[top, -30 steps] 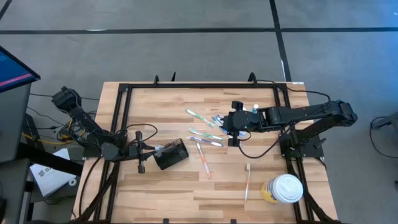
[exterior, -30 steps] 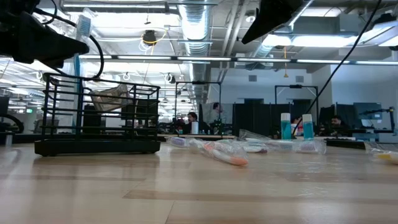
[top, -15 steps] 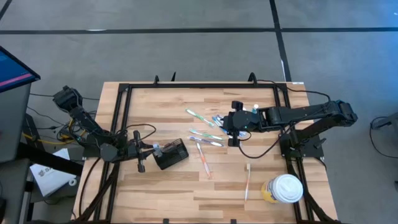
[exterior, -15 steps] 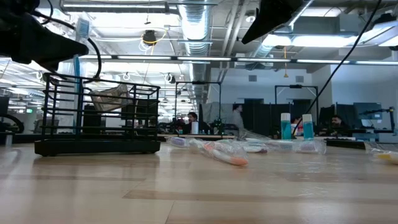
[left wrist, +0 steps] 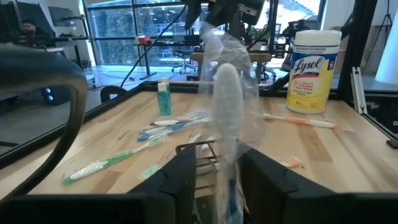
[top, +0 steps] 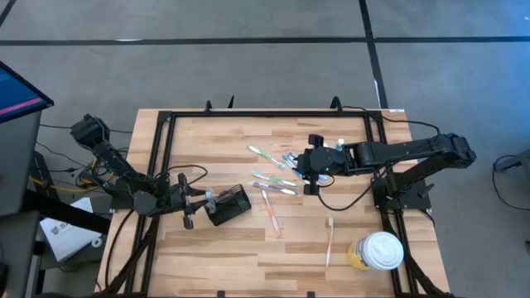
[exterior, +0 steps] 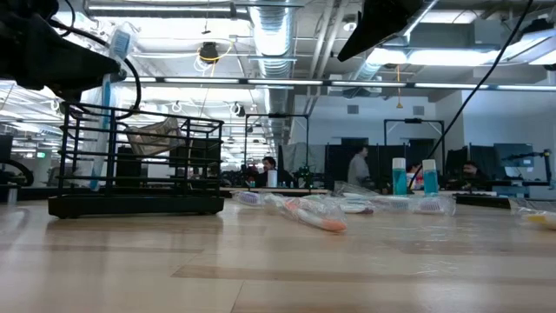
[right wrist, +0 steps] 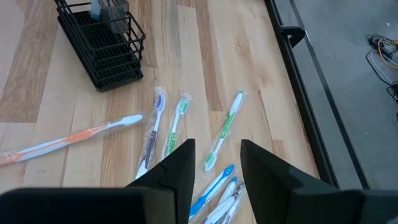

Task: Pick & Place toothbrushing station
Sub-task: Put the top blue toothbrush into the top left section of the mesh organizer

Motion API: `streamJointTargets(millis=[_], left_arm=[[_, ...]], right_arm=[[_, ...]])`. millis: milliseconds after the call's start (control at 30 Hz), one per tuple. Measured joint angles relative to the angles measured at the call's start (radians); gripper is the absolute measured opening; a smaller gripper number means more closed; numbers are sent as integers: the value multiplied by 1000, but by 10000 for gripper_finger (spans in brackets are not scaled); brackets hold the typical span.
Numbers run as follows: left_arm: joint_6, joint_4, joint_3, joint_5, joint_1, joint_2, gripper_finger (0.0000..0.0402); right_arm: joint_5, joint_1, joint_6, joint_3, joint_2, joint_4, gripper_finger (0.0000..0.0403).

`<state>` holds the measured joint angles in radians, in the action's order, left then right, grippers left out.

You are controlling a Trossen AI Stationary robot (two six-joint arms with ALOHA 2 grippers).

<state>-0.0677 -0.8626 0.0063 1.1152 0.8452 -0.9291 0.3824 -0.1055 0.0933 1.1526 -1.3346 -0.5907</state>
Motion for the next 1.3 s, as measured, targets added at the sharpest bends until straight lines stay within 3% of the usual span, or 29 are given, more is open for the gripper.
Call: streamJointTargets(millis=[367, 633, 900, 1300], left_arm=[[-13, -4, 0, 3, 0, 0, 179], [-122, 107, 0, -37, 0, -1, 182], [-134, 123, 0, -147, 0, -1, 182], [-94, 122, 0, -146, 0, 0, 182]], right_arm=[[0, 0, 0, 0, 0, 0, 118], [0, 0, -5, 0, 0, 0, 118], [0, 0, -8, 0, 0, 0, 118], [0, 0, -8, 0, 0, 0, 118]])
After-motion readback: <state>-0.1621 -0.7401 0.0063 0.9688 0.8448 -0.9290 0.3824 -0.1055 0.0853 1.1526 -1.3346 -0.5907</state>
